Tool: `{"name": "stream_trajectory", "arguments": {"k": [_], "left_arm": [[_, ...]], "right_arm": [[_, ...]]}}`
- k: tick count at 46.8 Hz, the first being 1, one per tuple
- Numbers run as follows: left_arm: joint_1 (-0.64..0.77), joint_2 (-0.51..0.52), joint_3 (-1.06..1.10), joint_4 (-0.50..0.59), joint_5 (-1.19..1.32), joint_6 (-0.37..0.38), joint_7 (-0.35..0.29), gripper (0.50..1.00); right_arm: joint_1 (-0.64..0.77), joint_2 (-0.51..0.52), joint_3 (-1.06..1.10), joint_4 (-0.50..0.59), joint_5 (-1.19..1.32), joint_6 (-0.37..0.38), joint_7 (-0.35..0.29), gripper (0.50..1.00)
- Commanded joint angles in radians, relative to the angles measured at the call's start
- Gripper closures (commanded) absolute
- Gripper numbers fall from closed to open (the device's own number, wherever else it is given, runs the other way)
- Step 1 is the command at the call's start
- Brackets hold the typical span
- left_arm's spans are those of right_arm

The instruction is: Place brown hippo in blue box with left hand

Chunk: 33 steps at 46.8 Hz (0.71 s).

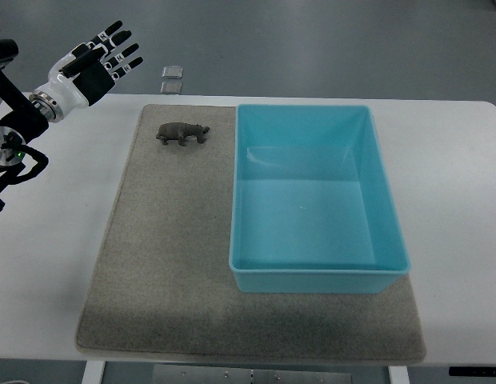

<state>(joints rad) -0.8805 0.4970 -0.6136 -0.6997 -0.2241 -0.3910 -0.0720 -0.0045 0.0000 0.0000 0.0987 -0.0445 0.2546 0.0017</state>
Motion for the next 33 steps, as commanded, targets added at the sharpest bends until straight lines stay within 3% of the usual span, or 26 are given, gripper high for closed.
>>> {"name": "stream_trajectory", "arguments": {"k": [1, 23, 33], "left_arm": [[-0.002, -0.006, -0.002, 0.002, 0.018, 0.0, 0.0, 0.501], [-0.015, -0.008, 0.0, 0.058, 0.063, -0.011, -0.015, 0.501], [-0.028, -0.001, -0.002, 0.055, 0.445, -0.009, -0.087, 0.501]], "right_arm": [[0.0, 0.0, 0.0, 0.0, 0.0, 0.0, 0.0, 0.564], [0.0, 0.0, 0.0, -0.001, 0.0, 0.0, 0.0, 0.564], [0.0, 0.0, 0.0, 0.001, 0.0, 0.0, 0.0, 0.564]]}}
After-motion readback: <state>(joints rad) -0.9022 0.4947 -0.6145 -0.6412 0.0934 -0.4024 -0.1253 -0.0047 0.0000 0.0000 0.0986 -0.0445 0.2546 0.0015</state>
